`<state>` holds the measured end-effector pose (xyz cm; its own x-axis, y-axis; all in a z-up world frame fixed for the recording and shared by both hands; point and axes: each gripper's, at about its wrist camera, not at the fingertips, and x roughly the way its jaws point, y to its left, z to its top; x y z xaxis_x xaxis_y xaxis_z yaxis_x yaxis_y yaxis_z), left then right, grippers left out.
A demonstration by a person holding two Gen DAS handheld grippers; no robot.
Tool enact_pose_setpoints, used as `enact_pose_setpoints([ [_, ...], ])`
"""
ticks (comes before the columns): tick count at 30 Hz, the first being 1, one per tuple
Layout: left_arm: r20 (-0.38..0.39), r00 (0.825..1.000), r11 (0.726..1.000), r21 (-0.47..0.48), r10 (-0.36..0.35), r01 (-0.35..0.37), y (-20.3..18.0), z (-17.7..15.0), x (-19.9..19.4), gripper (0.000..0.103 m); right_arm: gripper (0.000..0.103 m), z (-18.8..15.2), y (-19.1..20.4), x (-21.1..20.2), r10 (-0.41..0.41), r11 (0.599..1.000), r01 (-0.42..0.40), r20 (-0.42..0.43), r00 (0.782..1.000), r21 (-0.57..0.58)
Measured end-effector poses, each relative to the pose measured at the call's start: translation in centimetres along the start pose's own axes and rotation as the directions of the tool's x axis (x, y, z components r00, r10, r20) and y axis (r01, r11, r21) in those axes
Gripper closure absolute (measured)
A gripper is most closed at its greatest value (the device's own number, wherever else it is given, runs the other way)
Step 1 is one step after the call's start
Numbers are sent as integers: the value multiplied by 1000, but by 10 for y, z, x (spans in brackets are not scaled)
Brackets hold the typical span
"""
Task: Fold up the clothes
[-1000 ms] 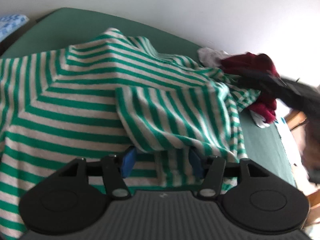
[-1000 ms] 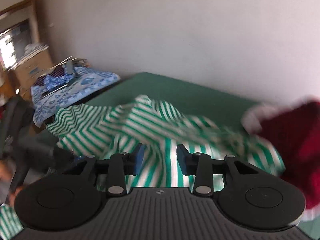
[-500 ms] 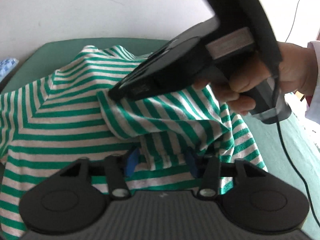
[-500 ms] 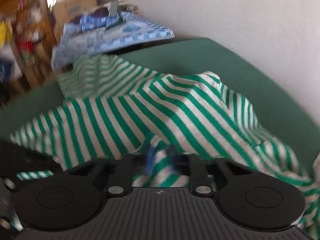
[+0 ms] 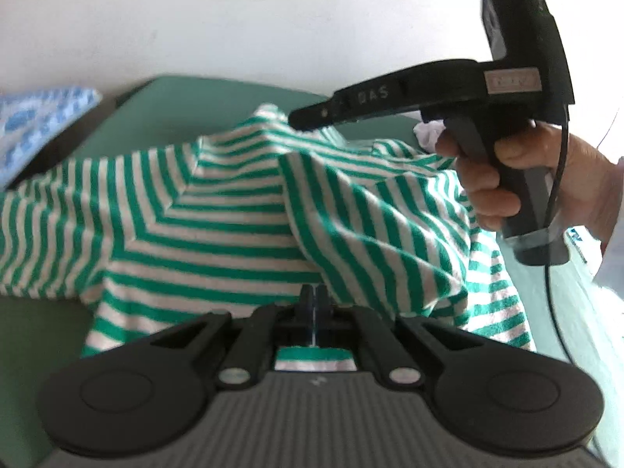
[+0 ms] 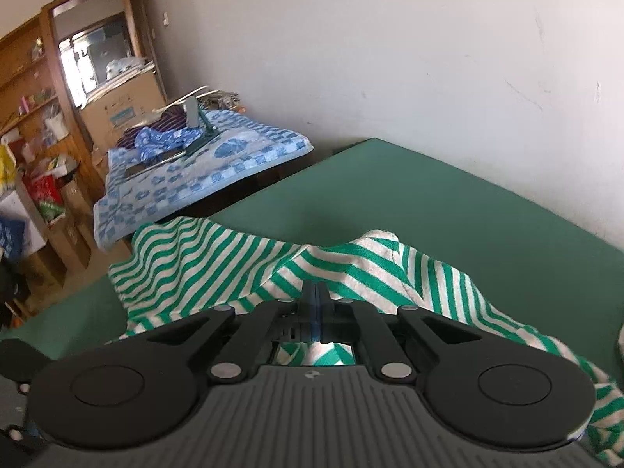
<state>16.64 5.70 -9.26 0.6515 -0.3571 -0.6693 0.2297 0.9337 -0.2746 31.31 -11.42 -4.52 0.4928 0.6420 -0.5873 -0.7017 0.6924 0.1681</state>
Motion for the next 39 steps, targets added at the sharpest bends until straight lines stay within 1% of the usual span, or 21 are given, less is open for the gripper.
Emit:
enact_pose_setpoints([
  [3,-42,997,996,-66,-68,65,0,-3,11,102,102,-3,-1,2,-9,1000,9,4,1000,11],
  [4,-56,995,994,-72,-87,83,-1,-4,14,97,99,-4,0,2,-16,1000,16,-5,1000,5],
  [6,-61,993,994,-60,-97,94,-9,-8,17,90,86,-7,1,2,-29,1000,28,-24,999,-9],
  [7,-58,994,994,-51,-98,95,-15,-8,18,79,68,-8,2,2,-35,999,35,-33,999,-16],
  [8,-53,995,996,-28,-81,80,-20,-9,20,75,55,-9,3,3,-42,999,41,-42,998,-23],
  [10,-40,999,999,30,-37,38,-33,-11,23,77,59,-14,6,11,-60,997,57,-59,996,-59],
  [11,-38,999,998,50,-22,23,-37,-11,24,79,77,-17,7,16,-62,996,57,-76,995,-67],
  [12,-43,999,998,59,-13,15,-38,-10,25,95,94,-19,7,17,-64,995,58,-76,995,-76],
  [13,-49,999,999,44,-17,19,-35,-9,25,100,99,-21,8,18,-66,995,60,-76,995,-84],
  [14,-54,998,999,28,-22,24,-32,-9,24,101,99,-22,8,18,-68,994,61,-75,995,-92],
  [16,-33,999,1000,3,3,-3,-23,-7,16,101,99,-17,5,5,-40,997,38,-17,999,-62],
  [19,-2,997,997,-13,75,-75,-9,-4,2,101,99,-7,-6,-14,3,1000,-4,67,998,17],
  [21,7,994,994,-25,105,-105,-1,-2,-6,101,99,-3,-13,-15,0,999,-5,88,996,54],
  [25,-35,993,993,-23,111,-112,5,-9,-2,100,97,-13,-21,8,-17,993,11,54,998,114],
  [28,-32,990,990,25,138,-138,0,-16,-5,97,87,-27,-22,27,-100,989,100,-7,995,113],
  [30,-39,988,988,40,151,-149,0,-13,-11,92,87,-30,-27,11,-93,981,86,31,995,175],
  [33,4,984,984,33,177,-177,3,-7,-26,94,83,-32,-37,-51,-99,967,57,158,982,249],
  [34,23,983,983,24,180,-181,4,-4,-32,96,83,-34,-37,-67,-121,968,82,160,980,236],
  [36,64,992,994,-9,112,-112,-1,2,-41,94,83,-45,-43,-88,-139,965,105,129,982,242],
  [38,69,997,1000,-7,17,-17,-11,9,-33,80,84,-61,-54,-100,-129,954,106,64,990,279],
  [39,50,999,1000,4,4,-4,-18,10,-23,71,84,-68,-59,-105,-123,948,108,32,992,298],
])
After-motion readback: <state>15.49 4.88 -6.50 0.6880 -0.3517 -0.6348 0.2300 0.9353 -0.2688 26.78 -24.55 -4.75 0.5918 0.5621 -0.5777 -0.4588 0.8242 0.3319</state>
